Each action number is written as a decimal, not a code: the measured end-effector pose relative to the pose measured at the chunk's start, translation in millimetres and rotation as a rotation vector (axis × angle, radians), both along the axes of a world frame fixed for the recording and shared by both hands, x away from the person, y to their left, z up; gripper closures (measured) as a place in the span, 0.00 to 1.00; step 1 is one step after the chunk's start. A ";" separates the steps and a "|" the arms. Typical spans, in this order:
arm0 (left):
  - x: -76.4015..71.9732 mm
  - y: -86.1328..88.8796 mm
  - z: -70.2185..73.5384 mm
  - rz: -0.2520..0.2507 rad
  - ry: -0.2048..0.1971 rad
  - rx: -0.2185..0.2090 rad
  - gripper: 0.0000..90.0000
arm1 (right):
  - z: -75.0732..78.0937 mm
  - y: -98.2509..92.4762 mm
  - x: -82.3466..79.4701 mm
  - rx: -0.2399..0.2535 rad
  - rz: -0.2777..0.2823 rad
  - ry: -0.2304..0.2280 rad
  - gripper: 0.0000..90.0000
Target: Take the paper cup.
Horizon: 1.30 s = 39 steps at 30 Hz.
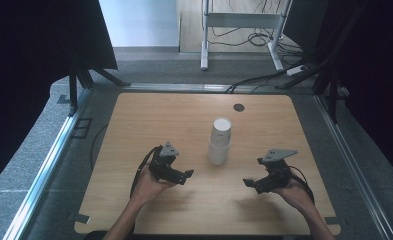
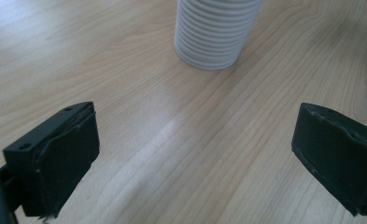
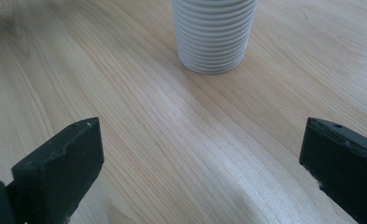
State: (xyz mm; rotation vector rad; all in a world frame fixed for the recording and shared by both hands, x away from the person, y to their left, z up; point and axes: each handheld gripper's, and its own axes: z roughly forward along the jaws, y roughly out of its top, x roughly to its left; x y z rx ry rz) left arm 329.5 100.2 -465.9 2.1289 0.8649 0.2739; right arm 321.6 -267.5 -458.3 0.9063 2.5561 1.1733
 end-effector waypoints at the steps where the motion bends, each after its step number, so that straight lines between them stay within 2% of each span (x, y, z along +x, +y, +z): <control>1: 1.1 -1.5 0.9 -0.003 -0.005 0.004 0.01 | 1.1 0.7 0.9 0.001 0.002 0.001 0.00; 11: 10.4 -15.1 10.5 -0.030 -0.043 0.025 0.02 | 12.9 7.7 9.0 0.013 0.010 0.017 0.00; 16: 14.8 -21.4 13.7 -0.040 -0.057 0.025 0.03 | 18.5 13.1 12.8 -0.002 0.024 0.008 0.00; 22: 21.2 -28.3 14.0 -0.054 -0.062 0.030 0.05 | 24.1 19.9 17.4 -0.056 0.052 0.003 0.00; 31: 29.3 -38.2 15.0 -0.069 -0.071 0.034 0.06 | 32.8 24.5 26.8 -0.037 0.056 0.013 0.00; 39: 36.6 -46.7 14.0 -0.077 -0.074 0.020 0.07 | 42.8 30.6 35.2 -0.052 0.068 0.026 0.00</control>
